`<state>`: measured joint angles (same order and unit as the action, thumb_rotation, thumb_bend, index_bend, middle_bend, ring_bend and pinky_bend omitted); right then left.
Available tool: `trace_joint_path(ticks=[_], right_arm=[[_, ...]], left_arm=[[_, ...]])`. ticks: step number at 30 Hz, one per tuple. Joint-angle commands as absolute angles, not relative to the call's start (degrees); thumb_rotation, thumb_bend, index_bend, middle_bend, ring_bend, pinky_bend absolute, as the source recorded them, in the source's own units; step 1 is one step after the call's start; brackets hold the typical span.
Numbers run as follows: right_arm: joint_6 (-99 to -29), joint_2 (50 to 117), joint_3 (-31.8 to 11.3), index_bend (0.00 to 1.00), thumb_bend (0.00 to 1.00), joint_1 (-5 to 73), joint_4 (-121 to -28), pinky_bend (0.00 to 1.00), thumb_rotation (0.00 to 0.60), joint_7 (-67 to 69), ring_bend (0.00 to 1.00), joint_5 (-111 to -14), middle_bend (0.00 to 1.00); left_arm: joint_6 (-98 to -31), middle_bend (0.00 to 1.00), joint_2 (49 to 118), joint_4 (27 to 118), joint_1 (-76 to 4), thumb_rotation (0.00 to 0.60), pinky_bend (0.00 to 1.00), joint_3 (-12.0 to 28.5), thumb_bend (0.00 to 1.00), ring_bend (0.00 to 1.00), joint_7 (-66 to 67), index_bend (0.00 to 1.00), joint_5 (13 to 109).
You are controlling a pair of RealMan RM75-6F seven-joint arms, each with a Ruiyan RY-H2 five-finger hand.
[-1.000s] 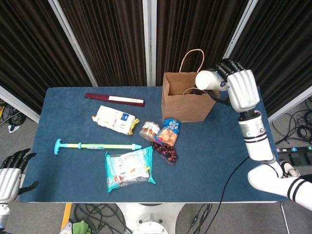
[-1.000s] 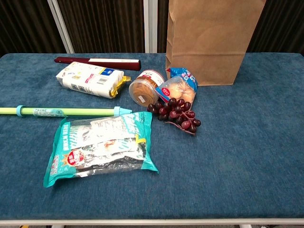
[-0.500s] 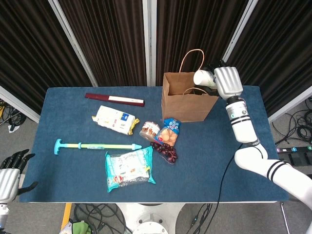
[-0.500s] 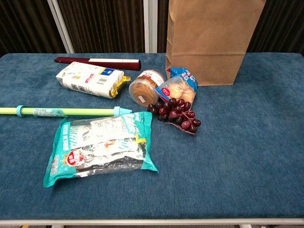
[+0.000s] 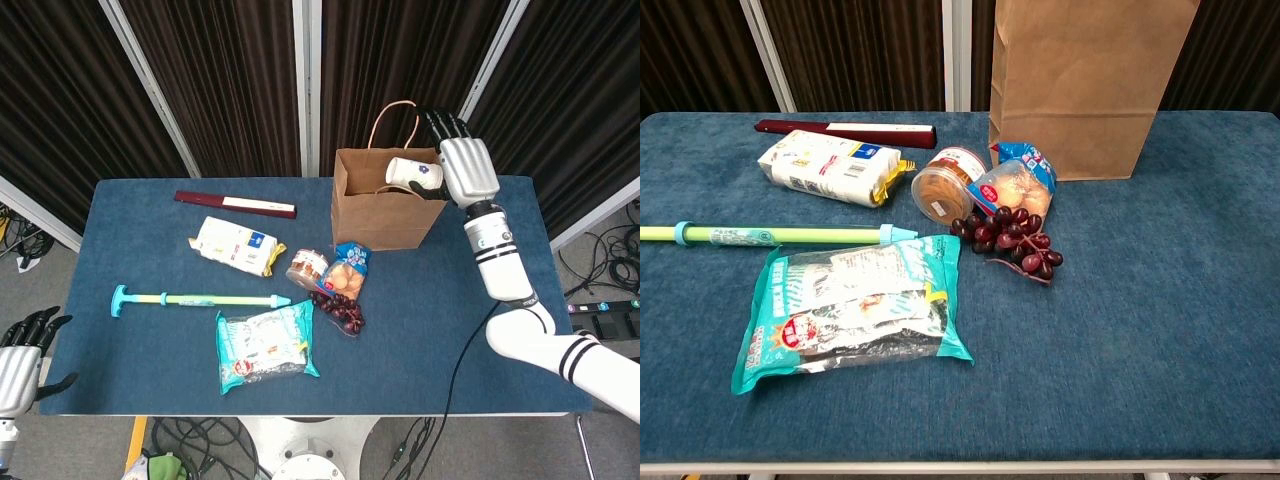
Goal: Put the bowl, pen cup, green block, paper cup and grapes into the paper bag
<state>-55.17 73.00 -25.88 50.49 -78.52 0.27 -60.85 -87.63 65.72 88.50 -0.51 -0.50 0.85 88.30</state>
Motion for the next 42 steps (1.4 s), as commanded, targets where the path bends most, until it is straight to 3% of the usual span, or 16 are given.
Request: trace_joint_path(ticks=[1, 8, 13, 17, 23, 29, 35, 42], right_arm=[[-63.27, 67.16, -26.0, 0.0, 0.1, 44.78, -86.9, 0.13, 0.6, 11.86, 0.0, -72.74, 0.11], [-72.21, 59.06, -17.56, 0.07, 0.07, 37.62, -96.75, 0.21, 0.6, 21.57, 0.06, -93.22, 0.24], [-77.28, 58.21, -11.46, 0.2, 0.08, 34.74, -98.22, 0.29, 0.6, 24.14, 0.13, -103.34, 0.32], [-76.23, 58.81, -7.86, 0.27, 0.08, 34.7, -97.65, 0.32, 0.6, 23.45, 0.16, -107.25, 0.36], [-63.02, 62.34, -5.38, 0.25, 0.05, 37.05, -97.65, 0.33, 0.6, 11.41, 0.16, -101.86, 0.33], [-50.72, 72.54, -6.62, 0.14, 0.0, 40.89, -93.2, 0.3, 0.6, -1.35, 0.11, -90.1, 0.22], [-47.31, 82.24, -7.07, 0.12, 0.0, 43.47, -85.92, 0.24, 0.6, -8.22, 0.06, -85.23, 0.17], [-47.9, 90.75, -5.93, 0.11, 0.0, 44.6, -77.73, 0.22, 0.6, -14.3, 0.04, -84.36, 0.16]], left_arm=[[-87.68, 0.23, 65.41, 89.18, -0.59, 0.6, 0.2, -0.43, 0.0, 0.15, 1.44, 0.26, 88.35], [-88.04, 0.23, 65.06, 90.37, -0.7, 0.6, 0.2, -0.4, 0.0, 0.15, 2.35, 0.26, 88.91], [-88.87, 0.23, 64.53, 91.36, -0.17, 0.6, 0.2, -0.57, 0.0, 0.15, 2.94, 0.26, 89.04], [-89.2, 0.23, 64.41, 91.59, 0.27, 0.6, 0.2, -0.79, 0.0, 0.15, 3.05, 0.26, 88.94], [-89.81, 0.23, 64.63, 91.52, 0.76, 0.6, 0.2, -1.04, 0.0, 0.15, 2.89, 0.26, 89.23], [-89.68, 0.23, 64.91, 90.89, 0.93, 0.6, 0.2, -1.22, 0.0, 0.15, 2.17, 0.26, 89.23], [-89.38, 0.23, 65.3, 89.84, 1.11, 0.6, 0.2, -1.19, 0.0, 0.15, 1.1, 0.26, 88.67], [-88.7, 0.23, 65.76, 89.12, 0.82, 0.6, 0.2, -1.06, 0.0, 0.15, 0.65, 0.26, 88.45]])
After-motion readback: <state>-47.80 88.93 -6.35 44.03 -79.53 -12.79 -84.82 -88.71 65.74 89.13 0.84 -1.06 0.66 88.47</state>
